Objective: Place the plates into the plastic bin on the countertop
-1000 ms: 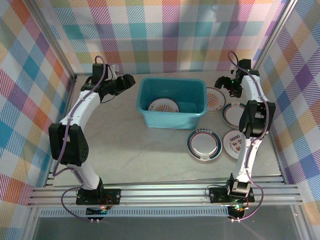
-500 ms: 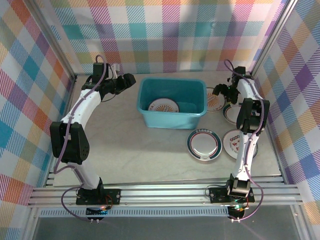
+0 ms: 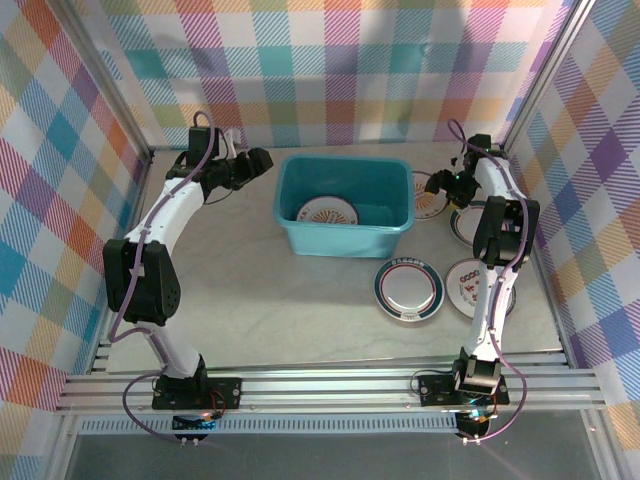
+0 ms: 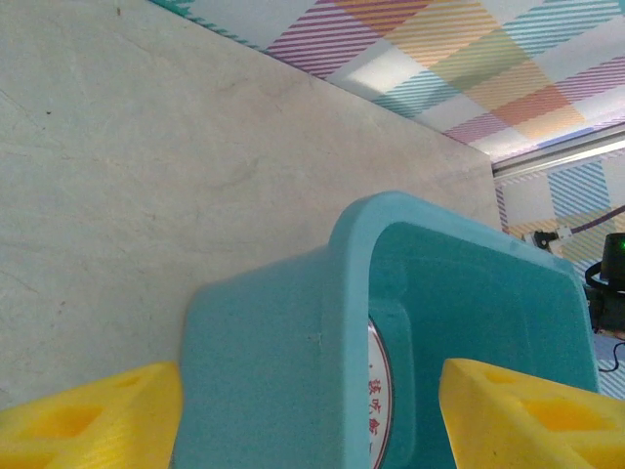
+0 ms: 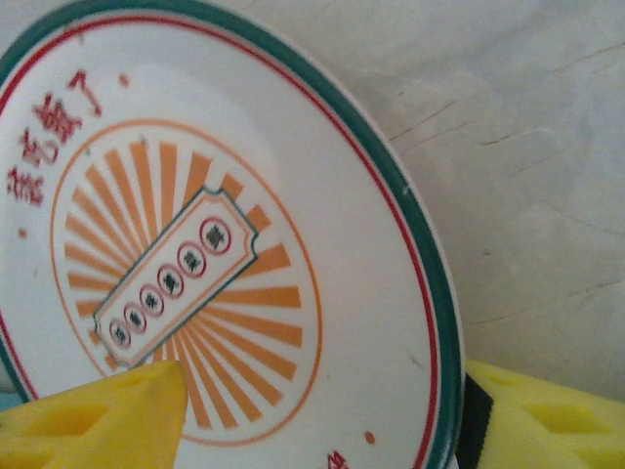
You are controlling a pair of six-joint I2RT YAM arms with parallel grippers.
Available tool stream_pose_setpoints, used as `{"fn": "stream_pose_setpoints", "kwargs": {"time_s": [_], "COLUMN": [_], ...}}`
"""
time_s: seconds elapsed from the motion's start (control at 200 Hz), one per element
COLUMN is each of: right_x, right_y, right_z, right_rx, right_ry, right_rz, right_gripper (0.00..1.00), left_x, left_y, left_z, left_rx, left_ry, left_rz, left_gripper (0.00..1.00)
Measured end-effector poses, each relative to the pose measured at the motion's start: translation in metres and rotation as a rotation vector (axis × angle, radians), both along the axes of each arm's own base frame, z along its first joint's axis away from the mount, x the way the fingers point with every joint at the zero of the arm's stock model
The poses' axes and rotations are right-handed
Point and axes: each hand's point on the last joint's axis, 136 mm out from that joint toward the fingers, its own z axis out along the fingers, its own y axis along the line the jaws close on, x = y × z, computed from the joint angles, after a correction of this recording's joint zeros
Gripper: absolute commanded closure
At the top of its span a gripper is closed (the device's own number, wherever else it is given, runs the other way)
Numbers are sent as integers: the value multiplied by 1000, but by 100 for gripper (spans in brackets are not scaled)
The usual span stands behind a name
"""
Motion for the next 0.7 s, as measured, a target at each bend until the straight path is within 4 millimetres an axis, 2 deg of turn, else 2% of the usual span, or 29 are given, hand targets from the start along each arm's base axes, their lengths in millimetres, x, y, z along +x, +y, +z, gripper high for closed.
{"fn": "stream_pose_setpoints", "kwargs": {"time_s": [0.08, 0.2, 0.44, 0.7], "right_x": [0, -3, -5, -5], "right_y": [3, 6, 10, 11], "right_z": [0, -4, -6, -8], "right_rx": [18, 34, 56, 62], "right_ry": [-1, 8, 15, 9], "right_rz": [6, 11, 16, 19], "right_gripper": [36, 47, 57, 74], "left_x": [1, 0, -3, -6], "left_y": [0, 0, 0, 0], "left_z": [1, 0, -10, -18], "left_rx": [-5, -7, -5, -2], "left_ry": [-1, 3, 25, 45], "left_rz": [4, 5, 6, 6], "left_gripper": [30, 30, 30, 30]}}
